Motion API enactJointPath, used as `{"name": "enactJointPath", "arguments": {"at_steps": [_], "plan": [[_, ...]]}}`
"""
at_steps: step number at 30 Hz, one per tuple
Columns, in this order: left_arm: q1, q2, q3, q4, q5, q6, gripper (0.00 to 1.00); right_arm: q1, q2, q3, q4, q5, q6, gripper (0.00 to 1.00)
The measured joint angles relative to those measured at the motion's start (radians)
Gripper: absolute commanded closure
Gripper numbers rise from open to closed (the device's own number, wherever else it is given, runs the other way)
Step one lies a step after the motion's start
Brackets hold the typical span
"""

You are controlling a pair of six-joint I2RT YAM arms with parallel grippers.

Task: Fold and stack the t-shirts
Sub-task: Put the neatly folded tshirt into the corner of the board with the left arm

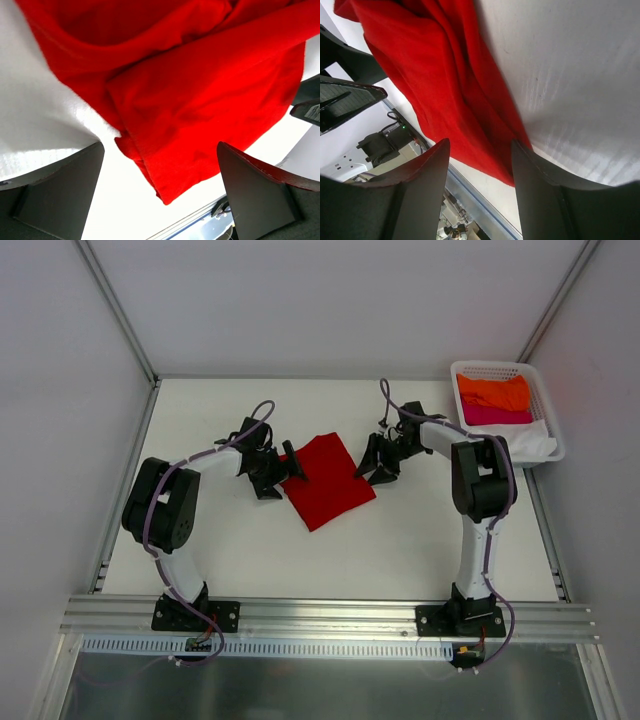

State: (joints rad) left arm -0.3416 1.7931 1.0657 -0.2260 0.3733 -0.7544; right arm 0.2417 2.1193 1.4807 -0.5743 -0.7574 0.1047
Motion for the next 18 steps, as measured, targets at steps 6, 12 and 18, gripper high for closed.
{"name": "enactJointPath", "arguments": {"at_steps": [6,12,18], "plan": [[0.000,0.000,0.009,-0.027,-0.016,0.003,0.01,0.016,0.011,0.000,-0.011,0.019,-0.020,0.44],[0.000,0.017,0.028,-0.044,-0.012,0.005,0.01,0.017,0.008,0.000,-0.034,0.039,-0.049,0.44],[0.000,0.035,0.048,-0.049,0.004,0.010,0.01,0.017,0.006,0.006,-0.057,0.060,-0.068,0.44]]}}
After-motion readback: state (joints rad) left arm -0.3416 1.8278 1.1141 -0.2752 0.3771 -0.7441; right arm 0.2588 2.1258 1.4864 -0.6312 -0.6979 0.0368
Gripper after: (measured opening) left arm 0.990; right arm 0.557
